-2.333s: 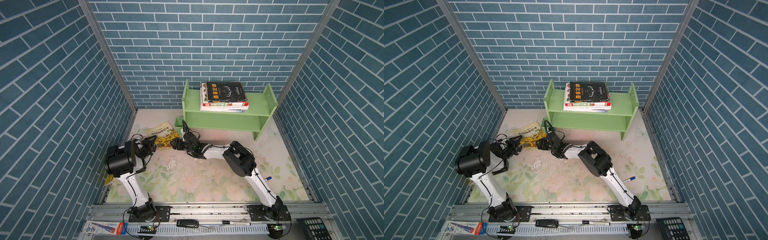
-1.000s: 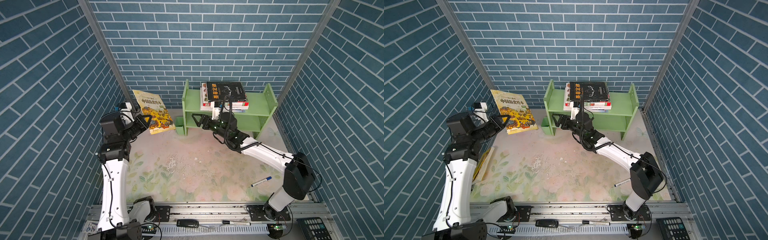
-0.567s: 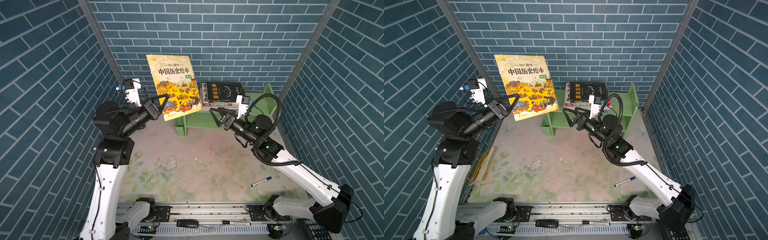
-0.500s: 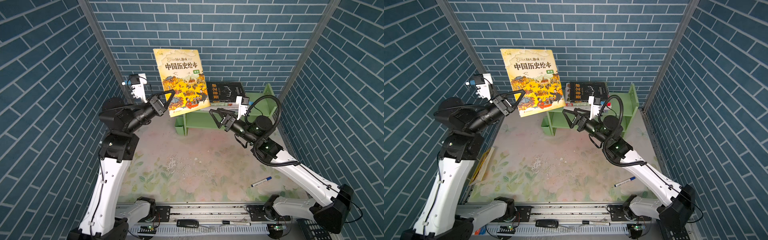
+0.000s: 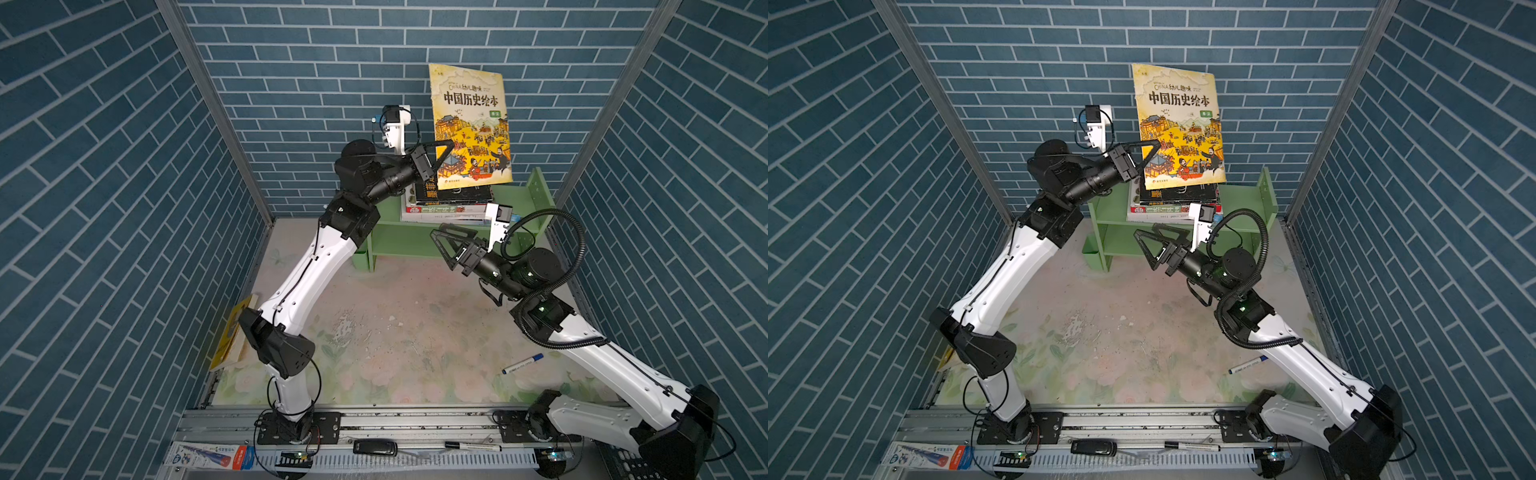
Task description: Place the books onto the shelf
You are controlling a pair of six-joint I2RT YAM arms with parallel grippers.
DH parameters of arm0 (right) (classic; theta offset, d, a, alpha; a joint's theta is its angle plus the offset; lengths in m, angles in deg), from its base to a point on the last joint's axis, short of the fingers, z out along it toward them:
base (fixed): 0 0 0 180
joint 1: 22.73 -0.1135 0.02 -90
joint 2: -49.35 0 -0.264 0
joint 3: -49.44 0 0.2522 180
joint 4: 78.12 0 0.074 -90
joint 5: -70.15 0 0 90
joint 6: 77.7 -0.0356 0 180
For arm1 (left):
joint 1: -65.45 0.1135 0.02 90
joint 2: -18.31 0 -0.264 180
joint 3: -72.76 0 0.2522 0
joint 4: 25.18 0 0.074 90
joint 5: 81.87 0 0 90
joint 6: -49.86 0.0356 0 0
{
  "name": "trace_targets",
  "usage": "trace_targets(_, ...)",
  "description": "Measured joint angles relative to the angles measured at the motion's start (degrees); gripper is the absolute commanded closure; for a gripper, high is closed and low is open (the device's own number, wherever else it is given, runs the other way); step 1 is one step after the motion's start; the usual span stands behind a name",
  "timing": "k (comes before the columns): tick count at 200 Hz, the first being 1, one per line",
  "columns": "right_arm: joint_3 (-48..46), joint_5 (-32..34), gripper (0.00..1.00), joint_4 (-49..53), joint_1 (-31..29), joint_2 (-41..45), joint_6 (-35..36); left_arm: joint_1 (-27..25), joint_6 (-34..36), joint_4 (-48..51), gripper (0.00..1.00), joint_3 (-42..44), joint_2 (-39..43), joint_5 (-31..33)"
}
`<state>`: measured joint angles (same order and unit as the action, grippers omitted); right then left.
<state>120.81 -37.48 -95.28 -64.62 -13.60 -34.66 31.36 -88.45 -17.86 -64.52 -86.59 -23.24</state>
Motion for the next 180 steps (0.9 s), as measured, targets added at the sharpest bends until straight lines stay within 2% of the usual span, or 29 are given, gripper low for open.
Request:
trace_targets(57,-2.93,0.48,0.02,-8.11,4.55,0.46,-4.50,-1.64,-2.10,-5.16,1.00,3.52,0.94,0.24)
trace_targets(107,0.35,-0.85,0.05,-17.20,9.33,-6.51,-11.41,-1.77,-5.38,-10.38,1.00,8.17,2.54,-0.48)
trace_targets(133,1.49,-1.03,0.09,-21.94,10.67,-9.29,-14.75,-1.86,-6.45,-11.91,1.00,9.73,3.34,-0.68)
trace_targets(180,1.49,0.94,0.27,-25.59,12.74,-9.55,-17.73,-2.25,-7.43,-14.08,1.00,13.60,6.10,-0.59)
